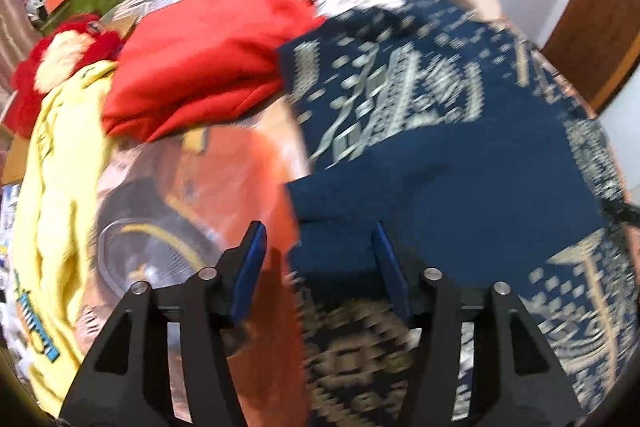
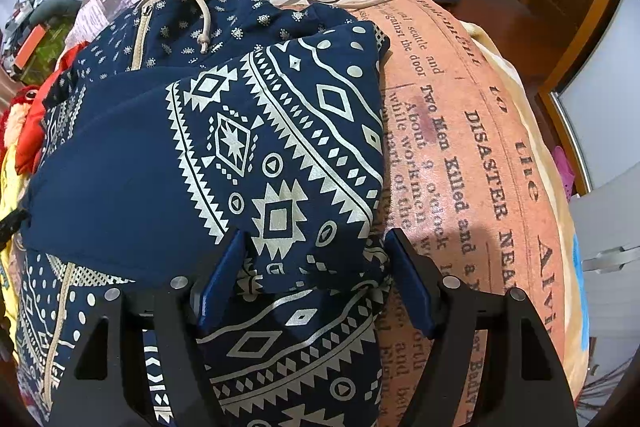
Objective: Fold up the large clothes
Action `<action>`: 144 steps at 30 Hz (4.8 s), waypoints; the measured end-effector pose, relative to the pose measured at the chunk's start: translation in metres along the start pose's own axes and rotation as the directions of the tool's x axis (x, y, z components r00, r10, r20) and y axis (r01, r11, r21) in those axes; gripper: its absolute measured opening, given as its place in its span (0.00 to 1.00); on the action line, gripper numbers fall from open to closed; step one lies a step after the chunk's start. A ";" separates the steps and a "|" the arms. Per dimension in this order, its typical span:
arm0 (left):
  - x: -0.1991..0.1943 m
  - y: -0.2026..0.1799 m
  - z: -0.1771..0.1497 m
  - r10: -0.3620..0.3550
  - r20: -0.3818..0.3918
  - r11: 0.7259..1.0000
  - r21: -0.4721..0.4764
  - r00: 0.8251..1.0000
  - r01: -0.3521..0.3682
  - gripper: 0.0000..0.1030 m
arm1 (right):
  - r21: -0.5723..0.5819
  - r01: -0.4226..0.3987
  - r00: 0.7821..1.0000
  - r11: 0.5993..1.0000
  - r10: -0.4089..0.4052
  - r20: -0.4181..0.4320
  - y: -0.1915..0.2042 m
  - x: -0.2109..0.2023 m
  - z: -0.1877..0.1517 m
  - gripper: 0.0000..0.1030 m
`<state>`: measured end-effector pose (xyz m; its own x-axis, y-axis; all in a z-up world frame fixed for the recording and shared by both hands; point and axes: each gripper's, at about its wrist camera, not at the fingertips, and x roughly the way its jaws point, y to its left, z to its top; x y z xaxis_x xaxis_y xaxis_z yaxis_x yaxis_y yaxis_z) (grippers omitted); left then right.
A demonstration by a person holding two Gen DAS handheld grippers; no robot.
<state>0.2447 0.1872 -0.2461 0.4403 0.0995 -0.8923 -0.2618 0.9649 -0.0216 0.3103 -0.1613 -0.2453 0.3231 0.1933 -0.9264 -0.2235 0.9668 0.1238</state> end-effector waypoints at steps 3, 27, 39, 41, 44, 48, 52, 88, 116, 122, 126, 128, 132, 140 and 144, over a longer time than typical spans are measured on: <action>-0.004 0.012 -0.007 0.037 -0.008 0.999 0.011 0.999 -0.037 0.60 | 0.009 0.003 1.000 1.000 -0.003 -0.020 0.000 -0.001 0.003 0.67; -0.067 -0.076 0.166 -0.184 0.224 0.965 0.226 0.957 0.132 0.68 | 0.017 -0.211 0.944 0.977 0.199 0.264 0.031 -0.085 0.135 0.67; 0.046 -0.120 0.242 -0.310 0.062 0.944 0.142 0.949 0.299 0.54 | 0.114 -0.173 0.981 0.978 0.160 0.111 0.042 0.029 0.214 0.67; 0.065 -0.126 0.247 -0.338 0.033 0.935 0.121 0.941 0.332 0.49 | 0.130 -0.171 0.983 0.977 0.161 0.084 0.044 0.048 0.223 0.67; 0.090 -0.131 0.254 -0.330 0.006 0.940 0.095 0.944 0.328 0.47 | 0.135 -0.152 0.988 0.979 0.147 0.045 0.053 0.074 0.235 0.67; 0.126 -0.132 0.262 -0.325 -0.033 0.945 0.027 0.945 0.326 0.46 | 0.137 -0.167 0.986 0.976 0.167 0.019 0.063 0.097 0.243 0.67; 0.139 -0.131 0.258 -0.320 0.021 0.948 0.006 0.947 0.320 0.44 | 0.099 -0.125 0.992 0.987 0.120 0.049 0.073 0.110 0.239 0.66; -0.049 -0.109 0.041 -0.259 -0.029 0.924 0.284 0.965 0.257 0.06 | -0.154 -0.147 0.977 0.977 0.168 0.133 0.082 -0.056 0.035 0.15; 0.007 -0.142 0.157 -0.281 0.069 0.925 0.284 0.957 0.251 0.50 | -0.108 -0.193 0.963 0.975 0.209 0.170 0.083 -0.009 0.128 0.55; 0.047 -0.146 0.169 -0.294 0.025 0.927 0.250 0.955 0.279 0.49 | -0.072 -0.237 0.961 0.969 0.245 0.128 0.080 0.025 0.144 0.54; 0.055 -0.150 0.172 -0.314 0.017 0.921 0.247 0.949 0.300 0.26 | -0.047 -0.280 0.951 0.959 0.283 0.121 0.078 0.033 0.146 0.27; 0.055 -0.152 0.170 -0.321 0.022 0.917 0.256 0.947 0.305 0.09 | -0.025 -0.302 0.948 0.953 0.303 0.101 0.077 0.035 0.147 0.17; 0.035 -0.151 0.165 -0.353 0.047 0.903 0.280 0.934 0.327 0.05 | -0.045 -0.304 0.945 0.952 0.307 0.116 0.079 0.018 0.139 0.08; -0.048 -0.144 0.142 -0.451 0.084 0.854 0.330 0.889 0.402 0.04 | -0.145 -0.325 0.923 0.935 0.347 0.169 0.090 -0.048 0.103 0.07; -0.084 -0.140 0.112 -0.502 0.054 0.822 0.340 0.863 0.457 0.04 | -0.178 -0.326 0.922 0.929 0.354 0.158 0.092 -0.072 0.068 0.07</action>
<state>0.3406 0.0709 -0.1178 0.5578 -0.3849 -0.7353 0.2775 0.9215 -0.2719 0.3288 -0.0744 -0.1430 0.3643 0.5464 -0.7541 -0.4764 0.8051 0.3533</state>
